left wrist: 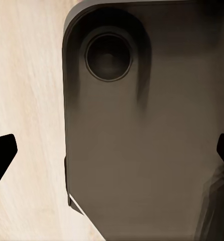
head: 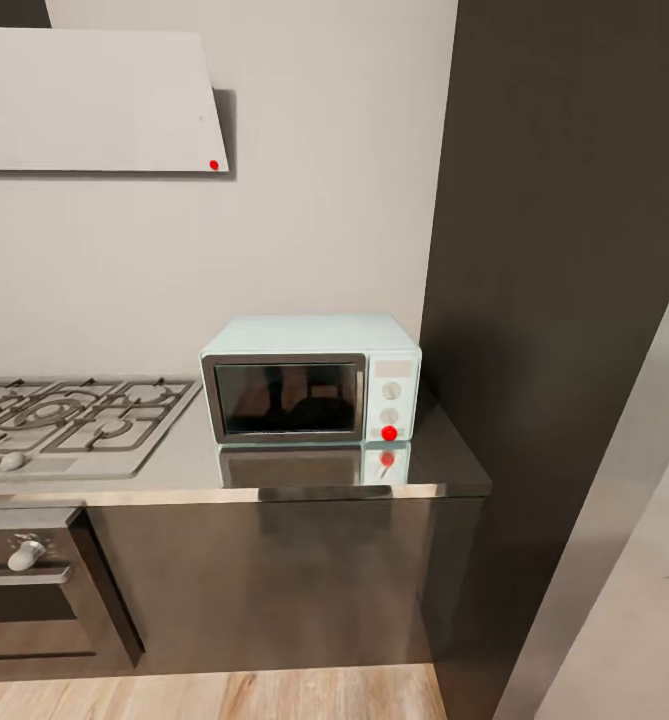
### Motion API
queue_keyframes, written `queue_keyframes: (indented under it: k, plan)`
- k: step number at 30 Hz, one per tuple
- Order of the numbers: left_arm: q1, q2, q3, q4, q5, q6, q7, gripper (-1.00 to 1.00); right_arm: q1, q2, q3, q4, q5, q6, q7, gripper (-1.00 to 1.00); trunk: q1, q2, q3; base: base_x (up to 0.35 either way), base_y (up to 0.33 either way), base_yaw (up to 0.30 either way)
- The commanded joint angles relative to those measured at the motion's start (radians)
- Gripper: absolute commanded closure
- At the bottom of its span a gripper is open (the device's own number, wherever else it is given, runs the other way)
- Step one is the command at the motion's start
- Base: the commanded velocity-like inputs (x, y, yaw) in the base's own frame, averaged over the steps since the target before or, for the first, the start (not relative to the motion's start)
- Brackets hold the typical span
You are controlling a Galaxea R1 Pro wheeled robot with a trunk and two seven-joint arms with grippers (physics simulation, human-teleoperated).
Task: In the kitchen, take the popcorn bag from the countertop, put it into the microwave, and heat it until the popcorn is cooked so the cooked popcorn ends up inside the bag.
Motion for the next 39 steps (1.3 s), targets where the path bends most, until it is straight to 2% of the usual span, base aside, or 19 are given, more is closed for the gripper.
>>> queue_keyframes:
  k: [1,9,12,14,15,20,21,23,25,28,29,31,34,39]
  plan:
    - [0.0,0.0,0.001,0.0,0.003,-0.001,0.001,-1.0,0.0,-0.001,0.001,0.0,0.001,-0.003,0.0,-1.0,0.0,0.0,-0.001,0.0,0.0,0.0]
    - [0.0,0.0,0.001,0.0,0.002,-0.001,0.001,-1.0,0.0,0.001,-0.001,-0.003,0.003,-0.001,-0.002,-1.0,0.0,0.0,-0.001,0.0,0.0,0.0]
    - [0.0,0.0,0.001,0.0,0.002,-0.001,0.001,-1.0,0.0,0.007,0.007,-0.103,0.023,0.007,-0.013,-1.0,0.0,0.0,-0.001,0.0,0.0,0.0]
    - [0.0,0.0,0.001,0.0,0.002,-0.001,0.001,-1.0,-0.001,0.009,0.01,-0.191,0.041,0.024,-0.015,-1.0,0.0,0.0,-0.001,0.0,0.0,0.0]
    - [0.0,0.0,0.001,0.0,0.002,-0.001,0.001,-1.0,-0.001,0.01,0.012,-0.263,0.057,0.062,-0.015,-1.0,0.0,0.0,-0.001,0.0,0.0,0.0]
    - [0.0,0.0,0.002,0.0,0.002,-0.002,0.001,-1.0,0.0,0.02,0.013,-0.598,0.087,0.311,-0.014,-1.0,0.0,0.0,-0.001,0.0,0.0,0.0]
    - [0.0,-0.001,0.002,0.0,0.002,-0.002,0.001,-1.0,0.0,0.021,0.014,-0.703,0.089,0.381,-0.014,-1.0,0.0,0.0,-0.001,0.0,0.0,0.0]
    - [0.0,-0.001,0.002,0.0,0.002,-0.002,0.001,-1.0,0.0,0.021,0.014,-0.855,0.088,0.471,-0.011,-1.0,0.0,0.0,-0.001,0.0,0.0,0.0]
    - [0.0,-0.001,0.002,0.0,0.002,-0.002,0.001,-1.0,-0.001,0.022,0.017,-1.113,0.087,0.6,-0.008,-1.0,0.0,0.0,-0.001,0.0,0.0,0.0]
    - [0.0,-0.001,0.002,0.0,0.002,-0.002,0.001,-1.0,-0.001,0.022,0.022,-1.375,0.087,0.728,-0.007,-1.0,0.0,0.0,-0.001,0.0,0.0,0.0]
    - [0.0,0.0,0.002,0.0,0.002,-0.002,0.001,-1.0,-0.001,0.022,0.03,-1.423,0.087,0.754,-0.007,-1.0,0.0,0.0,-0.001,0.0,0.0,0.0]
    - [0.0,-0.001,0.002,0.0,0.002,-0.002,0.002,-1.0,-0.001,0.022,0.074,-1.505,0.089,0.79,-0.012,-1.0,0.0,0.0,-0.001,0.0,0.0,0.0]
    - [0.0,0.0,0.002,0.0,0.002,-0.002,0.002,-1.0,-0.017,0.026,0.099,-1.551,0.09,0.798,-0.017,-1.0,0.0,0.0,-0.001,0.0,0.0,0.0]
    - [0.0,-0.003,0.001,0.0,0.002,-0.002,0.0,-1.0,-0.184,0.089,0.107,-1.561,0.089,0.799,-0.022,-1.0,0.0,0.0,-0.001,0.0,0.0,0.0]
